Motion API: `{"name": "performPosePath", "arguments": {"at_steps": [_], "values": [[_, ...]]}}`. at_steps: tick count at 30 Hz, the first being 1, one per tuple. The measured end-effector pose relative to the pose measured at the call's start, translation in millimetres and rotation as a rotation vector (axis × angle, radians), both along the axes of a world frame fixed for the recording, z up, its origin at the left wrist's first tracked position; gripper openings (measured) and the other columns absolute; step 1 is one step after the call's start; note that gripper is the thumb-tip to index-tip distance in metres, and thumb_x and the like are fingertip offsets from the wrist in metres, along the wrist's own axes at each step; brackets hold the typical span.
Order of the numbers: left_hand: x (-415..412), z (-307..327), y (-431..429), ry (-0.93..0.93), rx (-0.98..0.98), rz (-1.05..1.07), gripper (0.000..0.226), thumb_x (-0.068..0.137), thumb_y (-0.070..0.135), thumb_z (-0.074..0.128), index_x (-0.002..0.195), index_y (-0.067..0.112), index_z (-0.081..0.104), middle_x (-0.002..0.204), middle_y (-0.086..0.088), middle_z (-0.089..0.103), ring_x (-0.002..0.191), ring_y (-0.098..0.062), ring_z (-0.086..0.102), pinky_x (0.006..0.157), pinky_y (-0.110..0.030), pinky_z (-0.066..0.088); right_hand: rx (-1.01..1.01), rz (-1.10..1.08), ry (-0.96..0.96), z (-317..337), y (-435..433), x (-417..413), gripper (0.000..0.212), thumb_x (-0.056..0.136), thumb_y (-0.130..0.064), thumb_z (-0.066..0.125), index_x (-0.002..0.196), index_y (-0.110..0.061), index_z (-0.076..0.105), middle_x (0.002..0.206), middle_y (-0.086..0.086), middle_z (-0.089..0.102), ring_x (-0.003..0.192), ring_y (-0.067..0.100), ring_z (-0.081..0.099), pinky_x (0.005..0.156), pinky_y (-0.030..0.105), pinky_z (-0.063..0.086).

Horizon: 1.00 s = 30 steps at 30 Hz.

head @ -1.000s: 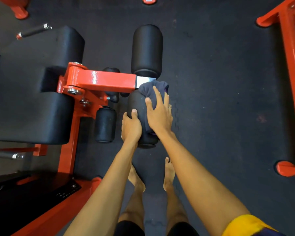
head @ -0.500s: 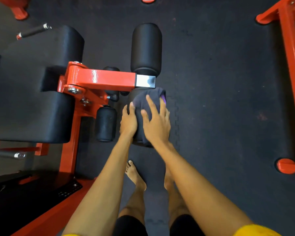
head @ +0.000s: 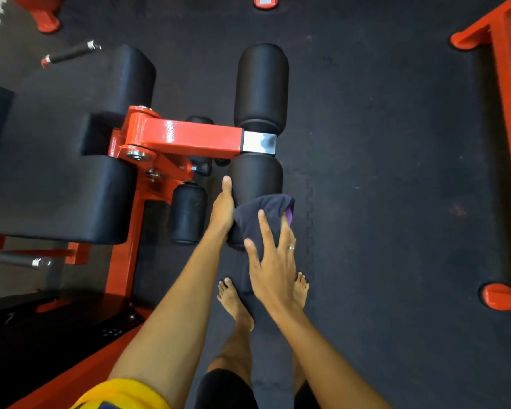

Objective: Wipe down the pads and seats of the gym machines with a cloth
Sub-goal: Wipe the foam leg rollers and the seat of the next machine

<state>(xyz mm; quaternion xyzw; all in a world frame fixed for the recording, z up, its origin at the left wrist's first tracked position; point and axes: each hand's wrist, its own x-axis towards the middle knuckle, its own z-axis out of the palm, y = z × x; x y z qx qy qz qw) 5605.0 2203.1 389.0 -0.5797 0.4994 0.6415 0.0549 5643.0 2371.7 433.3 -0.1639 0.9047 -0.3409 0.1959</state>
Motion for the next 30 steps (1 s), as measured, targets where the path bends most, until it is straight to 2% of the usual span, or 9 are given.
{"name": "performPosePath", "arguments": {"at_steps": [4,8,10,13,16,20,24,26,30], "values": [[-8,41,20,-0.044,-0.271,-0.089,0.076,0.098,0.070,0.025,0.149,0.017,0.045,0.149,-0.012,0.051,0.137,-0.031,0.047,0.115,-0.047,0.034,0.054,-0.050,0.026,1,-55,-78,0.057,0.101,-0.054,0.040,0.156,-0.050,0.023,0.168,0.001,0.019,0.141,0.037,0.036,0.112,0.054,0.039],[-2,28,17,0.003,-0.296,-0.101,0.061,0.106,0.054,0.028,0.153,0.016,0.038,0.155,-0.006,0.043,0.141,-0.025,0.041,0.111,-0.035,0.032,0.124,0.024,-0.069,8,-86,-146,0.056,0.104,-0.049,0.042,0.158,-0.045,0.027,0.168,-0.001,0.017,0.142,0.038,0.034,0.114,0.052,0.035],[0,24,11,0.017,-0.248,-0.081,0.063,0.105,0.058,0.026,0.152,0.018,0.041,0.155,-0.004,0.044,0.141,-0.023,0.042,0.107,-0.031,0.031,0.117,0.039,-0.015,7,-78,-131,0.057,0.104,-0.051,0.042,0.158,-0.043,0.027,0.167,0.000,0.020,0.141,0.038,0.035,0.111,0.053,0.038],[-2,25,2,0.041,-0.103,-0.076,0.080,0.096,0.075,0.026,0.149,0.020,0.048,0.153,-0.004,0.049,0.138,-0.020,0.047,0.117,-0.037,0.033,0.058,0.025,0.088,5,-45,-71,0.060,0.101,-0.055,0.040,0.158,-0.044,0.027,0.165,0.002,0.025,0.142,0.036,0.035,0.109,0.053,0.042],[-4,24,-1,0.026,-0.056,-0.082,0.096,0.083,0.088,0.028,0.146,0.019,0.052,0.147,-0.005,0.054,0.133,-0.021,0.053,0.117,-0.040,0.037,0.054,0.017,0.098,2,-28,-38,0.061,0.099,-0.058,0.033,0.158,-0.044,0.026,0.166,0.005,0.024,0.145,0.039,0.033,0.111,0.054,0.040],[-4,27,5,0.019,-0.171,-0.113,0.093,0.087,0.084,0.019,0.145,0.021,0.054,0.146,-0.006,0.055,0.135,-0.022,0.051,0.115,-0.041,0.037,0.134,-0.069,0.143,5,-66,-68,0.064,0.096,-0.056,0.032,0.158,-0.040,0.030,0.163,0.007,0.030,0.140,0.044,0.038,0.109,0.055,0.041],[-2,22,1,0.044,-0.196,-0.133,0.101,0.074,0.094,0.015,0.140,0.031,0.058,0.140,-0.006,0.061,0.129,-0.022,0.057,0.112,-0.048,0.042,0.162,0.138,0.329,2,-89,-106,0.062,0.094,-0.055,0.037,0.154,-0.039,0.041,0.162,0.004,0.035,0.141,0.044,0.038,0.105,0.057,0.043],[-3,23,3,0.035,-0.182,-0.105,0.103,0.072,0.095,0.018,0.142,0.029,0.056,0.142,-0.004,0.060,0.130,-0.021,0.056,0.113,-0.047,0.040,0.145,0.075,0.234,2,-89,-115,0.060,0.095,-0.057,0.043,0.153,-0.043,0.039,0.162,0.000,0.033,0.140,0.039,0.039,0.101,0.055,0.045],[-4,26,4,0.007,-0.158,-0.046,0.110,0.068,0.095,0.020,0.142,0.023,0.056,0.143,-0.005,0.059,0.130,-0.023,0.055,0.114,-0.047,0.039,0.043,-0.421,-0.286,6,-91,-136,0.056,0.100,-0.057,0.043,0.153,-0.037,0.038,0.153,0.005,0.041,0.128,0.042,0.051,0.101,0.050,0.042]]}}
